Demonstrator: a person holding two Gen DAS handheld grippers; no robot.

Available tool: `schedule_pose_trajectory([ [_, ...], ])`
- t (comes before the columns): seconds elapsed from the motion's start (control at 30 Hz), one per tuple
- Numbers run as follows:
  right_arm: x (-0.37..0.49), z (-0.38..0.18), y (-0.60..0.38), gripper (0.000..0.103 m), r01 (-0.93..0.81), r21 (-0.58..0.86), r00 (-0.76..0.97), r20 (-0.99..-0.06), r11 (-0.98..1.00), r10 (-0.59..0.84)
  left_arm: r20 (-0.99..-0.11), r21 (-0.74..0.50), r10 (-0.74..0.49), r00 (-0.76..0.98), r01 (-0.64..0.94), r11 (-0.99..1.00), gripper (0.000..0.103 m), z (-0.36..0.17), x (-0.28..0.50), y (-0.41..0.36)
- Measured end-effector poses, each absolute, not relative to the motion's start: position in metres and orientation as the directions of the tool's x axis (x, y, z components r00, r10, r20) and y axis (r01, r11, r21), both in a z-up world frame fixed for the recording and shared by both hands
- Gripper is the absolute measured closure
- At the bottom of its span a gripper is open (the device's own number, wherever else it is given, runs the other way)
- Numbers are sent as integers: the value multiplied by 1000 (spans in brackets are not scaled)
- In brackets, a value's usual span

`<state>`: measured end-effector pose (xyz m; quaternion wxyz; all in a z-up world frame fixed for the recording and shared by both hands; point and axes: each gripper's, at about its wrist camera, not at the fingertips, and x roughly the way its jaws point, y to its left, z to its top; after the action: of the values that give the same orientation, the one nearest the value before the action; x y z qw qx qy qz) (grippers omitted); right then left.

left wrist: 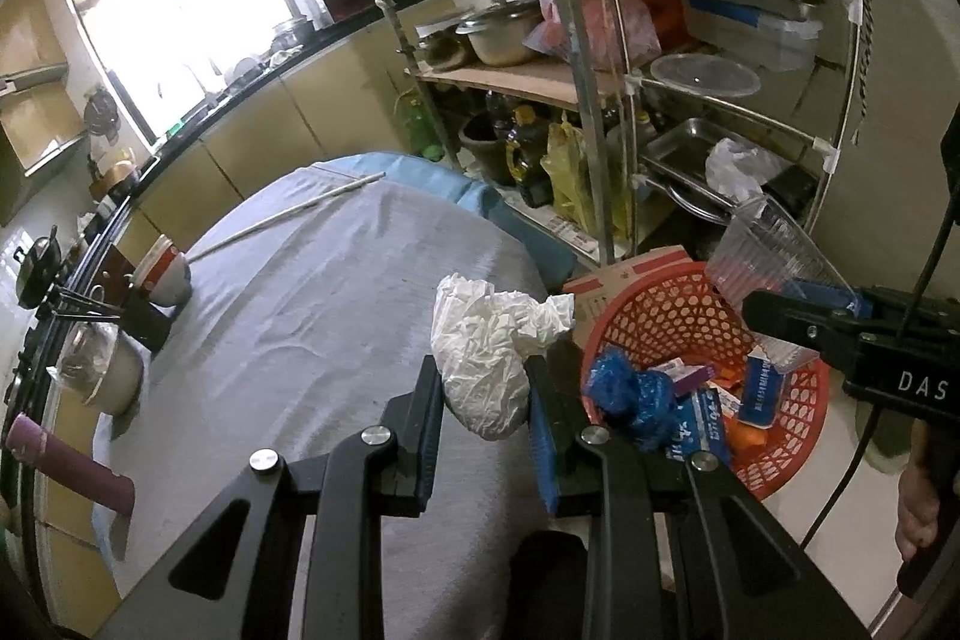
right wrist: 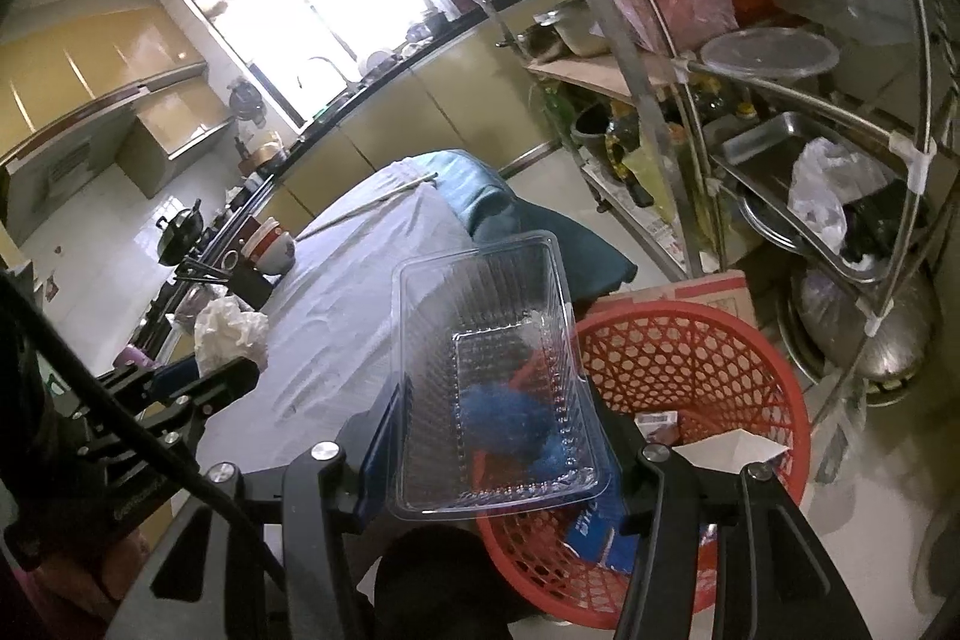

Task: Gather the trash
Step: 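Carry the white tissue and clear tray with both tools over the red basket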

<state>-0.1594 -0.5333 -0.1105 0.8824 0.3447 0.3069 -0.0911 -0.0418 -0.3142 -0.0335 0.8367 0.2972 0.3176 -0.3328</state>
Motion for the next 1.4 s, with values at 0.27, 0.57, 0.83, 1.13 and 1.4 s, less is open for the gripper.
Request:
schedule_pose_trajectory([
  [0.27, -167, -120, -539, 46, 408, 545, 773, -633, 732, 41, -754, 266, -375, 540, 772, 576, 75, -43, -43, -324],
  [0.57, -174, -131, -545, 46, 440, 546, 752, -658, 713, 39, -776, 254, -375, 507, 796, 550, 75, -54, -47, -333],
  [0.83, -181, -138, -552, 45, 460, 554, 744, -667, 694, 39, -788, 253, -375, 489, 811, 527, 75, -59, -52, -342],
  [1.13, -191, -148, -561, 45, 484, 568, 735, -676, 665, 42, -803, 251, -370, 468, 828, 502, 75, -67, -59, -352],
  [1.4, -199, -157, -569, 45, 504, 585, 732, -680, 635, 46, -816, 250, -369, 445, 847, 470, 75, -77, -68, -363],
])
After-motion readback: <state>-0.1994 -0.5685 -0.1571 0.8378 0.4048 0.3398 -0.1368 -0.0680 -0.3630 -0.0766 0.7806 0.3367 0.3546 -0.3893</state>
